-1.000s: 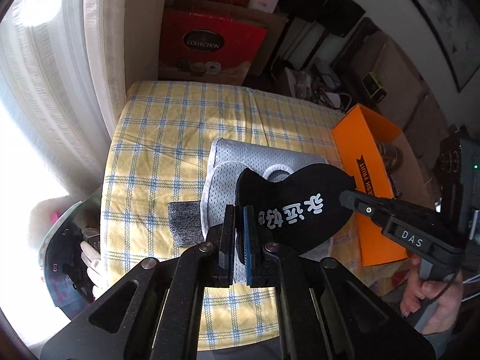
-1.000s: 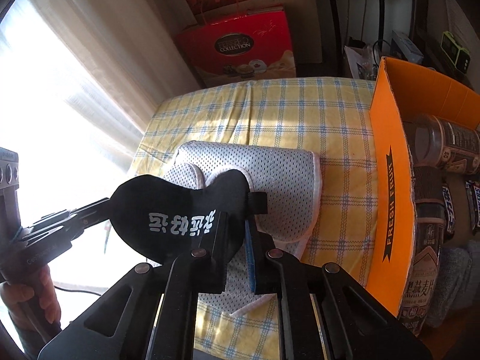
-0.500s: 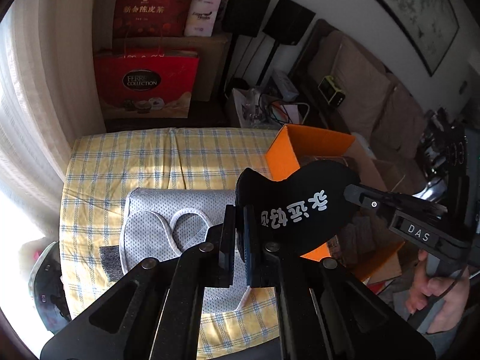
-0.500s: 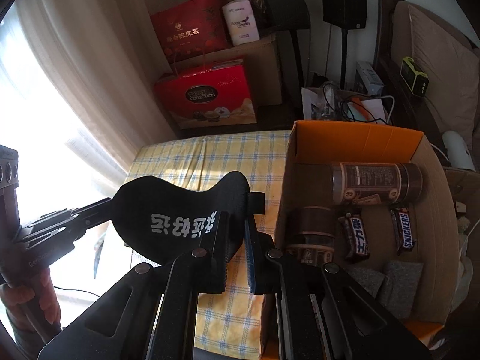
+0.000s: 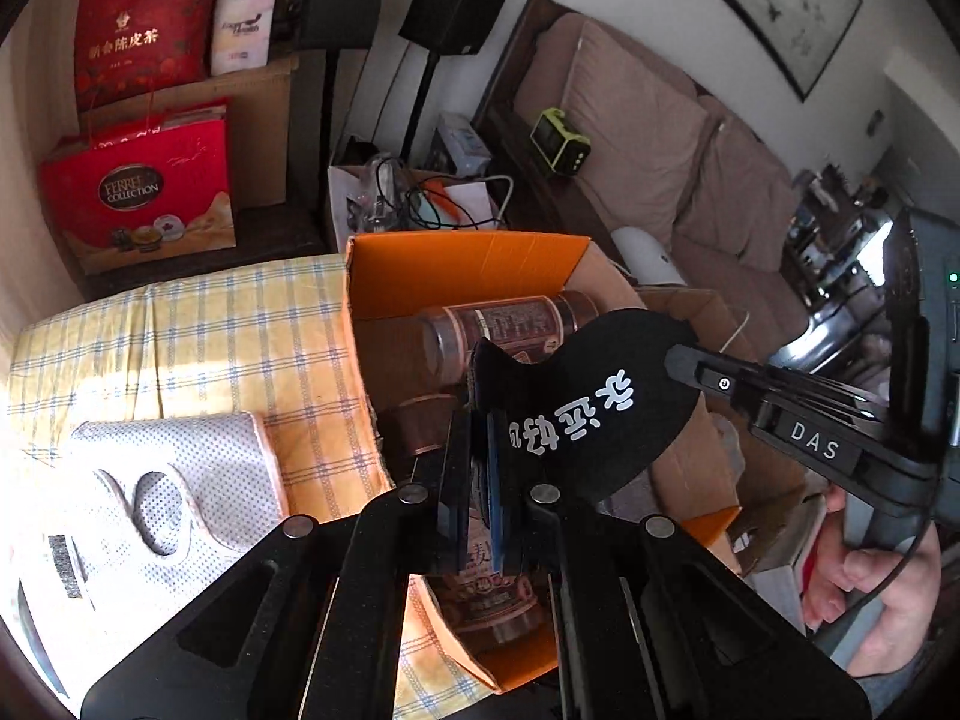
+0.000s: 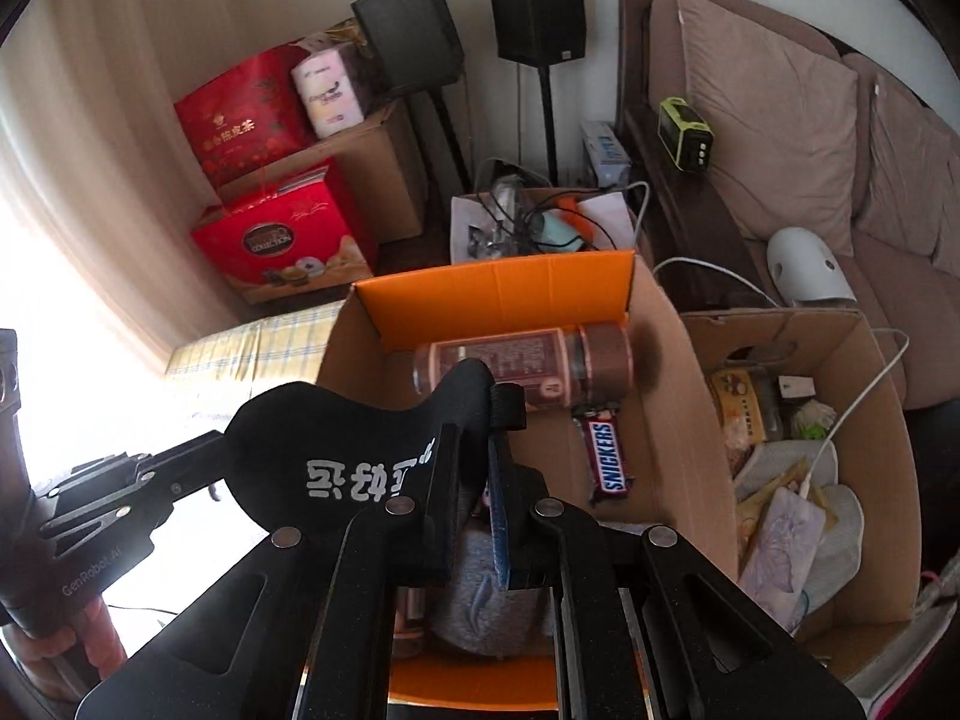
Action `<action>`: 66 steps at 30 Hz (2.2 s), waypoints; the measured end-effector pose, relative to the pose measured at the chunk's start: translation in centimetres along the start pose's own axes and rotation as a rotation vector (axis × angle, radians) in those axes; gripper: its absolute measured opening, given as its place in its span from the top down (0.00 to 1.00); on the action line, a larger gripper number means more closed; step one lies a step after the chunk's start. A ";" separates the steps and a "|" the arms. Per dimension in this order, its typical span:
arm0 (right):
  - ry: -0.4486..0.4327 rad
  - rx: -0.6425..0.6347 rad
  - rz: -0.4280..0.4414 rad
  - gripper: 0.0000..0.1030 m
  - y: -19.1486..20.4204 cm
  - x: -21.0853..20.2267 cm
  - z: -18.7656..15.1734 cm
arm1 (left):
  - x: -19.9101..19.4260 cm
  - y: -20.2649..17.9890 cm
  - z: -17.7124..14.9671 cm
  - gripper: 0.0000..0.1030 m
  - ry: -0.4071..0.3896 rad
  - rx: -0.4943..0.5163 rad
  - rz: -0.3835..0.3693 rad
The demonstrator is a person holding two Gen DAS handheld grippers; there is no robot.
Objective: Organize objects
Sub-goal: 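Carry the black eye mask into the box and open both grippers, then withdraw both grippers from the box to the grey mesh pad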
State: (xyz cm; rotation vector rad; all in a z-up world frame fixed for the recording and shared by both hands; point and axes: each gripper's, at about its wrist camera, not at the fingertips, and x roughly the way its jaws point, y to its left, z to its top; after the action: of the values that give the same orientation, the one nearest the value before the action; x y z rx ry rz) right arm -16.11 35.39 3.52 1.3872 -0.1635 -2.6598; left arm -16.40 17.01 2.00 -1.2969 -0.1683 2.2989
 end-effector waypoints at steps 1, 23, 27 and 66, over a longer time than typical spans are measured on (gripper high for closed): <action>0.001 0.008 -0.009 0.93 -0.8 0.1 0.0 | 0.6 -0.5 0.0 0.96 0.005 0.004 0.001; 0.071 -0.064 -0.231 0.92 -6.0 9.0 -0.3 | 12.0 -2.2 -0.2 0.95 0.159 0.032 0.091; 0.112 -0.117 -0.287 0.86 -5.8 9.9 -0.7 | 11.8 -2.4 -0.4 0.84 0.160 0.066 0.128; 0.033 -0.204 0.010 0.15 8.6 2.1 -2.3 | -6.5 10.4 -4.2 0.00 -0.004 -0.073 0.264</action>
State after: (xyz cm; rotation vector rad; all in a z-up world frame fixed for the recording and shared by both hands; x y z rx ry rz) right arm -14.83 26.51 1.85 1.3607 0.1015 -2.5597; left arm -13.88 4.32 1.19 -1.4244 -0.0870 2.5361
